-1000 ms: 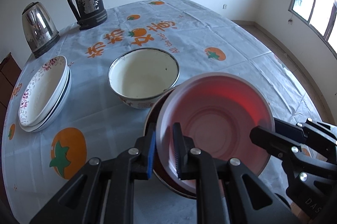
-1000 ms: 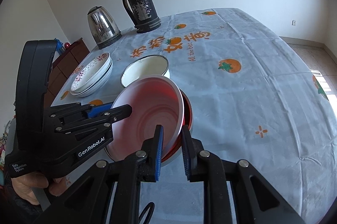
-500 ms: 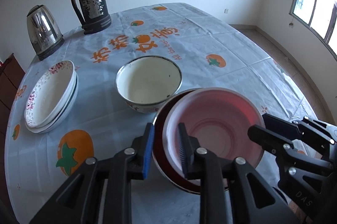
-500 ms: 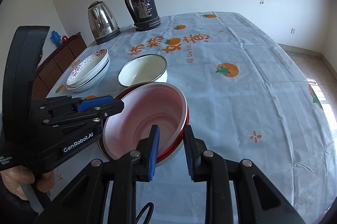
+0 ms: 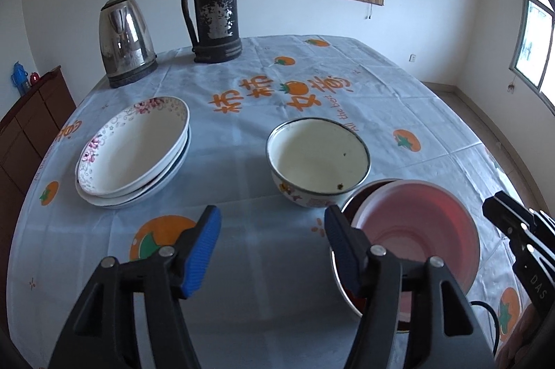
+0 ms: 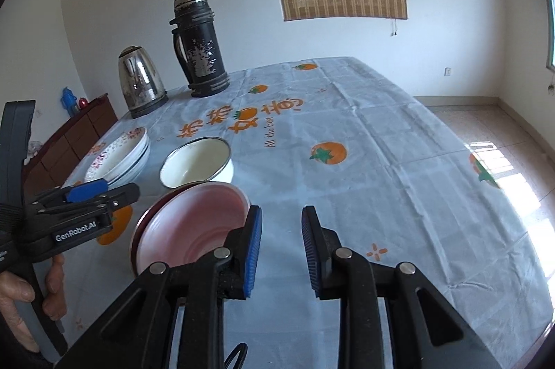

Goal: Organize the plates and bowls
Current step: 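Open the left gripper to release the pink plastic bowl, then move the left gripper to the white enamel bowl rim and close it, then lift the white enamel bowl with the left gripper over the pink bowl, then lower the white enamel bowl into the pink bowl with the left gripper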

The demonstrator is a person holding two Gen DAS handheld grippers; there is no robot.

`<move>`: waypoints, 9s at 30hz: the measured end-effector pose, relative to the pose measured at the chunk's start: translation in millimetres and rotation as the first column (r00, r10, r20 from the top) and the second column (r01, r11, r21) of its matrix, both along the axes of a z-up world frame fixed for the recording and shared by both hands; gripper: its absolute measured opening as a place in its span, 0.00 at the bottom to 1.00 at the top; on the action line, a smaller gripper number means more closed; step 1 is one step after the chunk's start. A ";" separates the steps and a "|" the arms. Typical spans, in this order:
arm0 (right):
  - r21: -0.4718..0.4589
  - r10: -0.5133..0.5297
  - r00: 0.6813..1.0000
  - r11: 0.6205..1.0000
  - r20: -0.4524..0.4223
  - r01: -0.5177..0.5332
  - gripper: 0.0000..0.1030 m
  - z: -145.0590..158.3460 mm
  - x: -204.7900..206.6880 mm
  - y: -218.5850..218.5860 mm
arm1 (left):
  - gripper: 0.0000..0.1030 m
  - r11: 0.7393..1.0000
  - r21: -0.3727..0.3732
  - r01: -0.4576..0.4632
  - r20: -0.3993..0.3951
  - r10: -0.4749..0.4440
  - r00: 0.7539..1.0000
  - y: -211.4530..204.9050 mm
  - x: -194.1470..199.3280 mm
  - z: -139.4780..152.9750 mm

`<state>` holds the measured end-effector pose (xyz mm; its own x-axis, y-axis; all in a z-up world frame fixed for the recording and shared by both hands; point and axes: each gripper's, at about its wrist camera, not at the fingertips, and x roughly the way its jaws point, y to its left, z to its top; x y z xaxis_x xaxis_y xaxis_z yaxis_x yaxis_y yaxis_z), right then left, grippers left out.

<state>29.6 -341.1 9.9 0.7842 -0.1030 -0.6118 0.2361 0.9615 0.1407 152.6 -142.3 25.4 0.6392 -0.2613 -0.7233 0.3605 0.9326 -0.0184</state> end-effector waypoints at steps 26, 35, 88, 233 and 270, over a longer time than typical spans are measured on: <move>0.096 0.099 0.992 0.990 0.081 -0.107 0.25 -13.9 10.6 -15.1 | 0.62 0.993 -0.056 -0.102 0.009 0.103 0.995 20.1 30.5 -20.6; 0.154 0.098 0.991 0.982 0.094 -0.111 0.25 -10.8 20.3 -36.8 | 0.64 0.994 -0.045 -0.102 0.003 0.102 0.995 15.1 38.9 -21.4; 0.442 0.301 0.918 0.882 -0.259 -0.165 0.42 -32.9 179.6 -28.0 | 0.87 0.995 -0.035 -0.090 -0.136 0.085 0.987 -13.0 114.6 -34.0; 0.514 0.267 0.944 0.847 -0.196 -0.133 0.09 19.4 9.8 -11.5 | 0.06 0.979 -0.148 0.143 -0.036 -0.150 0.988 -27.5 -44.8 32.6; 0.475 0.266 0.925 0.873 -0.270 -0.113 0.09 2.6 39.0 -11.9 | 0.06 0.988 -0.126 0.095 -0.102 -0.108 0.989 -35.8 -25.9 6.0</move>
